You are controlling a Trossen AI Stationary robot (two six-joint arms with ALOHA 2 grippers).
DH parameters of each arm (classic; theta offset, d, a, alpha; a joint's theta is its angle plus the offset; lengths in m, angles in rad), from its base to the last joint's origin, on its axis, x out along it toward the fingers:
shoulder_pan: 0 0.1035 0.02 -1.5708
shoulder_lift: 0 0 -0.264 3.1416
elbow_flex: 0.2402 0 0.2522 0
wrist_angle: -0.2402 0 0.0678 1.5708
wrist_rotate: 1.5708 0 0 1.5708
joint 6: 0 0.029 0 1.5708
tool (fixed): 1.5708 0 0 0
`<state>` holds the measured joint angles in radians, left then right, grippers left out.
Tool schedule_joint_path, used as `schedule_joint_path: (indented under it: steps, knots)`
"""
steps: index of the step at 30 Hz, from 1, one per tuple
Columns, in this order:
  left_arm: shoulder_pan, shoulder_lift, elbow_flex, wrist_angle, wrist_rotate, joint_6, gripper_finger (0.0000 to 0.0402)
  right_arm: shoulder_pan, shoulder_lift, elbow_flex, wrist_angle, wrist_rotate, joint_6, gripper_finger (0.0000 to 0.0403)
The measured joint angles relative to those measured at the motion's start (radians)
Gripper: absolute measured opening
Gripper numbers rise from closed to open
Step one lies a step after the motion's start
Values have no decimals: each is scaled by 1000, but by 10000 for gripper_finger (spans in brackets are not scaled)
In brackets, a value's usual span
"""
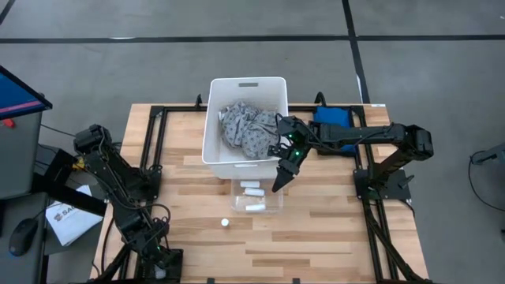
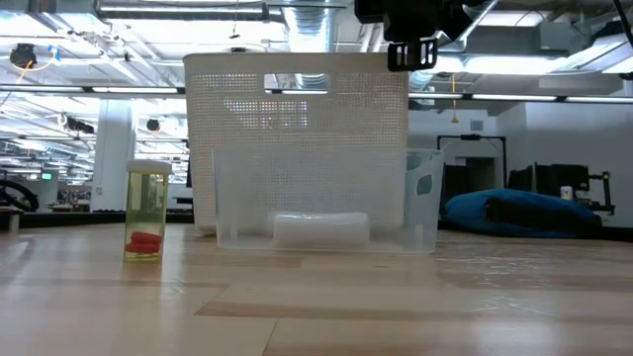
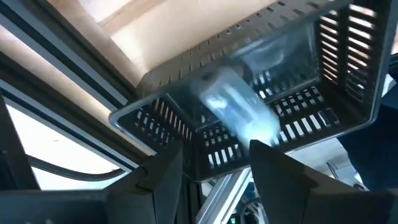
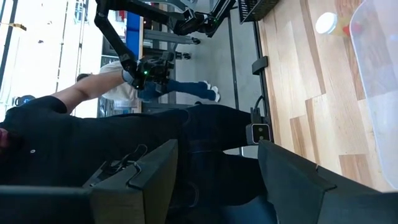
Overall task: Pick & Place Medicine items
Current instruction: Put the left yellow pill bottle into the black bin
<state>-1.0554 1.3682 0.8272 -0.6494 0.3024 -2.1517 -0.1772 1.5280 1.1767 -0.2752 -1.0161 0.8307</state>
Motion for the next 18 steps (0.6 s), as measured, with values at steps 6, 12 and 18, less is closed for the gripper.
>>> schedule_joint_path:
  steps: [6,12,18]
  knots:
    - [0,-10,0,10,-16,0,176,0,0,0,1,2,3,220]
    - [0,-93,0,31,-173,38,177,0,0,0,13,3,15,220]
    - [0,-203,0,9,-430,167,178,0,1,0,35,4,23,220]
